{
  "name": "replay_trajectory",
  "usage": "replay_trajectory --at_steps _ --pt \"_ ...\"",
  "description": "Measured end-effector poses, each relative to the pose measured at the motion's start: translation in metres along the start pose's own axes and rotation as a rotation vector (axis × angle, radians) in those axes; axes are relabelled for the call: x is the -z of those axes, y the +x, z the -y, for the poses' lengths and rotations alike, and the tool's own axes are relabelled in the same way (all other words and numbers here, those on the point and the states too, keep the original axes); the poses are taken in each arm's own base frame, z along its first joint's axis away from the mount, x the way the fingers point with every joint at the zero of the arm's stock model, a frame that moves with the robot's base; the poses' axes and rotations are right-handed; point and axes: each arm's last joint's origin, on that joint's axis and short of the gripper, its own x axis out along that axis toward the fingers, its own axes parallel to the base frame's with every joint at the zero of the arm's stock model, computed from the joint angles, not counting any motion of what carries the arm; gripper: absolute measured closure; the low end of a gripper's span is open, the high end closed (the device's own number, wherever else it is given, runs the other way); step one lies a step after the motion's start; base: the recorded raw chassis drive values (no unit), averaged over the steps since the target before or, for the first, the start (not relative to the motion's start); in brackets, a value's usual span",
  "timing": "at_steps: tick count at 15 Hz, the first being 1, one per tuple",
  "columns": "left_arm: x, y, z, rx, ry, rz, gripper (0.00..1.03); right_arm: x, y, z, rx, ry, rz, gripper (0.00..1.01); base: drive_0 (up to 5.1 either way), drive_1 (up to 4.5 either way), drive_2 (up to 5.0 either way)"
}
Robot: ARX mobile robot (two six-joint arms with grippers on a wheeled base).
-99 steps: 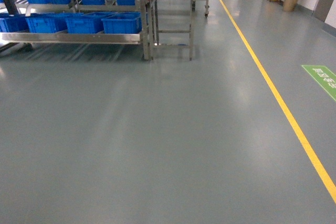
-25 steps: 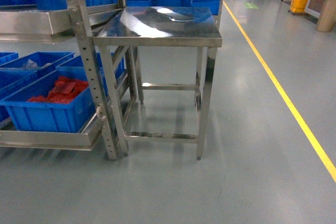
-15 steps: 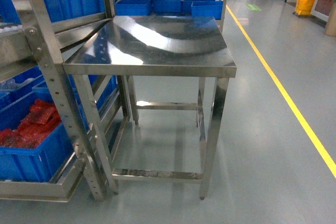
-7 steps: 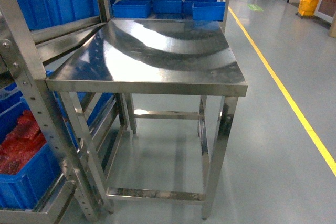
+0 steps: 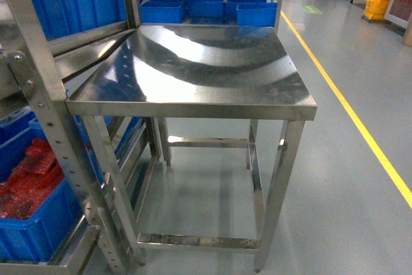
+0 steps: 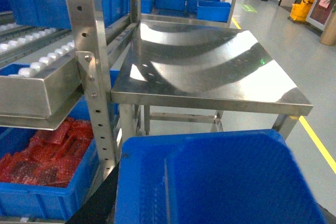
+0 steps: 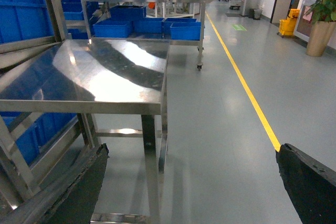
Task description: Pick blue part to blue bin on bottom shelf
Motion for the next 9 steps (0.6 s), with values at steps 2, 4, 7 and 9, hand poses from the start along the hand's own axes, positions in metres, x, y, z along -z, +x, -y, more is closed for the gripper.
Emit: replay_trajectory --at_steps 2,4,7,9 --pt "0.0 0.0 0.0 0.0 0.0 0.0 0.6 -0.0003 0.0 -0.0001 -0.002 0.0 0.003 0.03 -4.6 2.87 2.9" --pt "-0.0003 -0.0003 -0.0002 0.0 -0.001 0.003 0.6 0.0002 0.0 -0.0001 -0.002 0.0 -0.002 0.03 -4.6 2.87 2.9" --pt "-0.0006 -0.0005 -0.0002 0.0 -0.003 0.006 0.6 0.0001 0.0 -0.0001 -0.002 0.0 -0.002 0.03 -5.1 2.39 2.4" --pt "-0.0006 -0.0004 -0.0004 -0.002 -0.003 0.006 0.6 0.0 0.0 0.0 -0.002 0.0 0.0 0.03 -5.0 2.42 2.4"
